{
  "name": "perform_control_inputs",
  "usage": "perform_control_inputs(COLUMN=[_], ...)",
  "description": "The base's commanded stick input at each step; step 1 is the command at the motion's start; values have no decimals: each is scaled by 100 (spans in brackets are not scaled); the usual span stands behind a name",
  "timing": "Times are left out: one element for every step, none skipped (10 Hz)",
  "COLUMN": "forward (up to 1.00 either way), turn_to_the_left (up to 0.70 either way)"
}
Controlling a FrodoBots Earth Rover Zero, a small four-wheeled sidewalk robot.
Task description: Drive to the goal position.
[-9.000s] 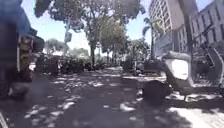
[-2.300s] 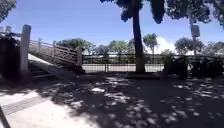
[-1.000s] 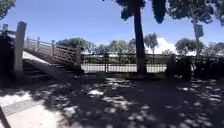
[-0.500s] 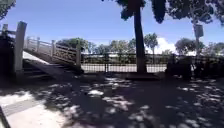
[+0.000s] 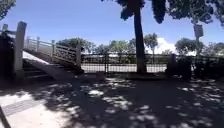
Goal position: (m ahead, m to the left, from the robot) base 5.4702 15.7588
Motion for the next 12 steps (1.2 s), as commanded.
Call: perform_control_inputs(forward=[45,45,45,45,45,45,45,45,45,45,45,45], turn_to_the_left=[0,0,0,0,0,0,0,0,0,0,0,0])
